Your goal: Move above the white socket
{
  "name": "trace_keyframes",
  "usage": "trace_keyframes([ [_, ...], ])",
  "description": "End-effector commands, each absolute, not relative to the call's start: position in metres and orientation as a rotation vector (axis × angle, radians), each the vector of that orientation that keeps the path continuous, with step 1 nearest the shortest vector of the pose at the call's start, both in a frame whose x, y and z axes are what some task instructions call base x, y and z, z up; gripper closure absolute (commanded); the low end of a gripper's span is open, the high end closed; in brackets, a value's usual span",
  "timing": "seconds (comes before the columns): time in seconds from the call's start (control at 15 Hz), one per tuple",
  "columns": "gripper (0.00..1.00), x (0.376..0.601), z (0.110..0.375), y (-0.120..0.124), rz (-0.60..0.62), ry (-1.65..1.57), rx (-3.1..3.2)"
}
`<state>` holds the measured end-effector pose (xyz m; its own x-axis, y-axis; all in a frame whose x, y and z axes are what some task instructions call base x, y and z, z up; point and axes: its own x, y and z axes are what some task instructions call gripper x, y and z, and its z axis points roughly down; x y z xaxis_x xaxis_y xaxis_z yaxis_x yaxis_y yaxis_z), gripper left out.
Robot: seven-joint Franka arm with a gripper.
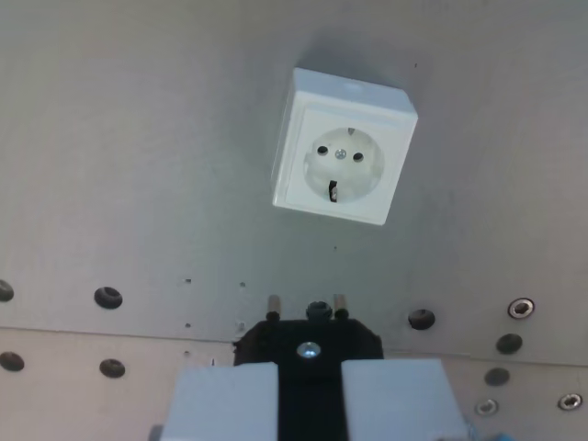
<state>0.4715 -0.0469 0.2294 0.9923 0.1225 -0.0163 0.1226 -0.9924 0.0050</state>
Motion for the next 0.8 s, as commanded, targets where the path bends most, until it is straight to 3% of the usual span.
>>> trace_keyframes([
  [0.07,1.0,0.469,0.216,-0.05,0.128,0.044,3.115],
  [0.8,1.0,0.463,0.167,-0.059,0.159,-0.062,3.111],
])
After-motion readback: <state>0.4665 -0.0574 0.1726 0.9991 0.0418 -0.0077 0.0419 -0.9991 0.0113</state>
